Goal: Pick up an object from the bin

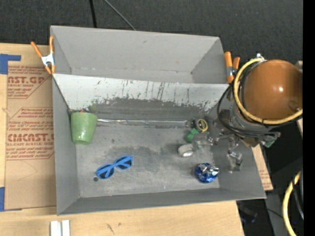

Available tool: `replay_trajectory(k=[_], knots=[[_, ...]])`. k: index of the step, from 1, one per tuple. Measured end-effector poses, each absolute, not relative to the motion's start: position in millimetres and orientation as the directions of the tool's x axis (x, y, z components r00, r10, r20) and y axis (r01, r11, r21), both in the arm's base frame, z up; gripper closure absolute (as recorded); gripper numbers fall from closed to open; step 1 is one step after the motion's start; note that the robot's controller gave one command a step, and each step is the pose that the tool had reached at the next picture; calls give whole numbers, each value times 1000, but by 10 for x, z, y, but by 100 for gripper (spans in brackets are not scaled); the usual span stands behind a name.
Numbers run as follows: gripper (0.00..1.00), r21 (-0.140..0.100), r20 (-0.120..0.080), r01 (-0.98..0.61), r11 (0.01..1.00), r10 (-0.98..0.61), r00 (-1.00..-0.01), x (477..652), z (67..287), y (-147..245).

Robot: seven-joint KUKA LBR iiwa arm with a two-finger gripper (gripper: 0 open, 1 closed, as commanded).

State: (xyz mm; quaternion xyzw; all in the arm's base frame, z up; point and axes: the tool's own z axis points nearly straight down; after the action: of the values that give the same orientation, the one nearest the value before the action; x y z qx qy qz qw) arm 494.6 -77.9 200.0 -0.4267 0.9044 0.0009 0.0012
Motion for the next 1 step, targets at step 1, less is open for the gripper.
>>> replay_trajectory(k=[1], knots=[[0,7,2,-795,606,-795,-606,4913,1235,-1065]])
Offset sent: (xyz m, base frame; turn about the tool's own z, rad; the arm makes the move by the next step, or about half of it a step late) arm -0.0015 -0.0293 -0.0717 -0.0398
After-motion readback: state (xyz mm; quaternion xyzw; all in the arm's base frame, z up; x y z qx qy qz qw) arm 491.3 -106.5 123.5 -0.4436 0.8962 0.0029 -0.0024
